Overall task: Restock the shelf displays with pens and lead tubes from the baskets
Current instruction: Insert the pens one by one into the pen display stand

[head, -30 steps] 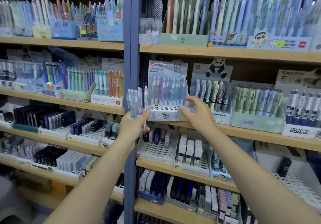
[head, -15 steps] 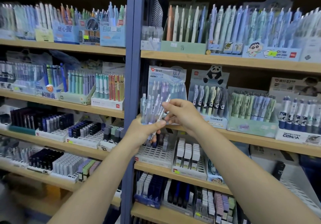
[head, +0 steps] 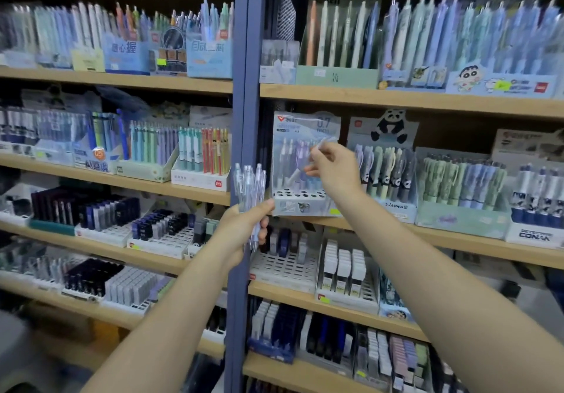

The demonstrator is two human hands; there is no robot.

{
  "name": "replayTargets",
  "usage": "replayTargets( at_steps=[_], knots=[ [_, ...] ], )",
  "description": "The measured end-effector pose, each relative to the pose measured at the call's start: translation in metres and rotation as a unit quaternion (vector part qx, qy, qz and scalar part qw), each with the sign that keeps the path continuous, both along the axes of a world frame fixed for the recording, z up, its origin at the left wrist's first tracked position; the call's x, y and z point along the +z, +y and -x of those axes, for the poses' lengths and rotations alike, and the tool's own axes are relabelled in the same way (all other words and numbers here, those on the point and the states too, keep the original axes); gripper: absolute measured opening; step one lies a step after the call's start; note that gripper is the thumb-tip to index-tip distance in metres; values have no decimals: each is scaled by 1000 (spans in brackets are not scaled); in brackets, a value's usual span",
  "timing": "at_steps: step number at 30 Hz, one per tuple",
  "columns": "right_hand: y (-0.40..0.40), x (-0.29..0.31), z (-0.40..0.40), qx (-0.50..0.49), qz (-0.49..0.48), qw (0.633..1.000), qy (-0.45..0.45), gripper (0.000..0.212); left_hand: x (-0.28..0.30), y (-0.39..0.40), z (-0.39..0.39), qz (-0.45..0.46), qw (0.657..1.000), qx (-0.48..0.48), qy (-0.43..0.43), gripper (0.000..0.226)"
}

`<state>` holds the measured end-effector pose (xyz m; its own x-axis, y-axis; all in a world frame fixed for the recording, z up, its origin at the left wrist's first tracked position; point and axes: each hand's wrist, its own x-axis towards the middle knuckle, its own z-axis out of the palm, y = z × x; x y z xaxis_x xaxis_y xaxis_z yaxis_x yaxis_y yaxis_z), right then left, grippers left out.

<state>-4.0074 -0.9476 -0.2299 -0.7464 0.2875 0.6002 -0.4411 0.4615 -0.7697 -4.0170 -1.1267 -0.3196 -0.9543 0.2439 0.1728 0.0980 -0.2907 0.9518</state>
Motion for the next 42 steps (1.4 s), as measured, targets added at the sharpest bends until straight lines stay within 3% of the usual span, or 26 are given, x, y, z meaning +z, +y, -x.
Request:
replayTargets(
  at_steps=[11, 17, 22, 26, 28, 31, 35, 42],
  knots=[
    [-11, 20, 15, -60, -161, 985, -17, 30, 11, 6, 11, 8, 1000, 15, 17, 26],
    [-15, 16, 23, -59, -151, 987, 10, 31, 8, 8, 17, 8, 1000, 14, 20, 31],
    [-14, 11, 25, -53, -149, 986, 44, 20, 5, 8, 20, -5, 1000, 12, 20, 24],
    [-15, 9, 29, -34, -216, 976, 9, 18, 4, 10, 22, -12, 1000, 12, 14, 26],
    [-16, 7, 30, -32, -222, 975, -2, 7, 3, 11, 23, -9, 1000, 16, 8, 30],
    [-17, 7, 29, -31, -213, 977, 11, 34, 2, 12, 24, -8, 1000, 17, 7, 34],
    [-15, 8, 30, -53, -267, 961, 39, 35, 1, 12, 24, -9, 1000, 15, 4, 39],
    [-3, 6, 21, -182, -426, 886, -9, 58, 2, 11, 23, -6, 1000, 11, 8, 40]
  ],
)
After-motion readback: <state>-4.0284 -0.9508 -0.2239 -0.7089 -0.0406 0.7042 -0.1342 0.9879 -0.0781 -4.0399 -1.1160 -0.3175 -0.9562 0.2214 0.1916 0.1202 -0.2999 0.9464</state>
